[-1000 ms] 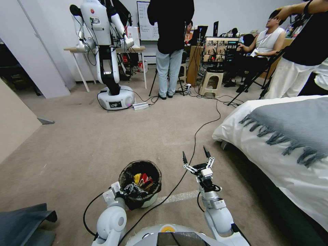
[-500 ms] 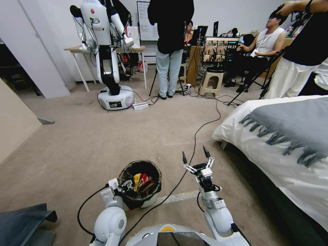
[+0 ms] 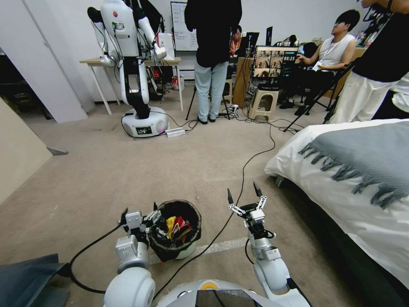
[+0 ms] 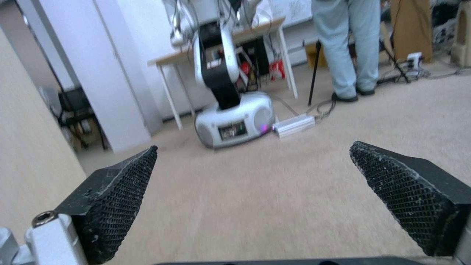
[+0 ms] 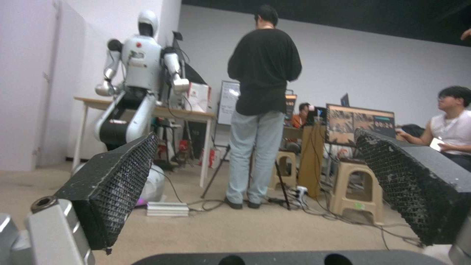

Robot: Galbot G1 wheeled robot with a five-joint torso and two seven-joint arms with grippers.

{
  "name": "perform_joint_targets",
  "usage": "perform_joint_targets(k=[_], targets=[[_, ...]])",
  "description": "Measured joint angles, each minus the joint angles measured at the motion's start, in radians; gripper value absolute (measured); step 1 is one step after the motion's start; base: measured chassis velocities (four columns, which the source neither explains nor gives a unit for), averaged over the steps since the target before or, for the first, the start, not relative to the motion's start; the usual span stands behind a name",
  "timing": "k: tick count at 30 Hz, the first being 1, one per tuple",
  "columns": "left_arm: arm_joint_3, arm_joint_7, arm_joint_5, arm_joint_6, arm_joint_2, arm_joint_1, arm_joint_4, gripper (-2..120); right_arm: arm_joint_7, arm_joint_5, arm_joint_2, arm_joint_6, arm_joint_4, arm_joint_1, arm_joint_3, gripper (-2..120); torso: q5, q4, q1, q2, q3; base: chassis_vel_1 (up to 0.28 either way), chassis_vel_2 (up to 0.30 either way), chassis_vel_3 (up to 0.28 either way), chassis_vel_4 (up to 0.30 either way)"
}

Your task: Pick up the trash bin, then pick up the garbage from the floor and place it into the trash bin.

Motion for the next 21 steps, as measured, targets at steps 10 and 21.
perform_joint_targets(k=[10, 21], targets=[[0.001, -0.012, 0.034, -0.112, 0.0, 0.021, 0.059, 100, 0.018, -0.049, 0.024, -0.024, -0.022, 0.0, -0.012, 100, 0.0001, 0.0, 0.0, 0.0, 0.0, 0.0, 0.0, 0.0, 0.0], [-0.002, -0.016, 0.038, -0.12, 0.002, 0.024, 0.066, 100, 0.023, -0.058, 0.033, -0.034, -0.031, 0.003, -0.012, 100, 0.0001, 0.0, 0.0, 0.0, 0.0, 0.0, 0.0, 0.0, 0.0]])
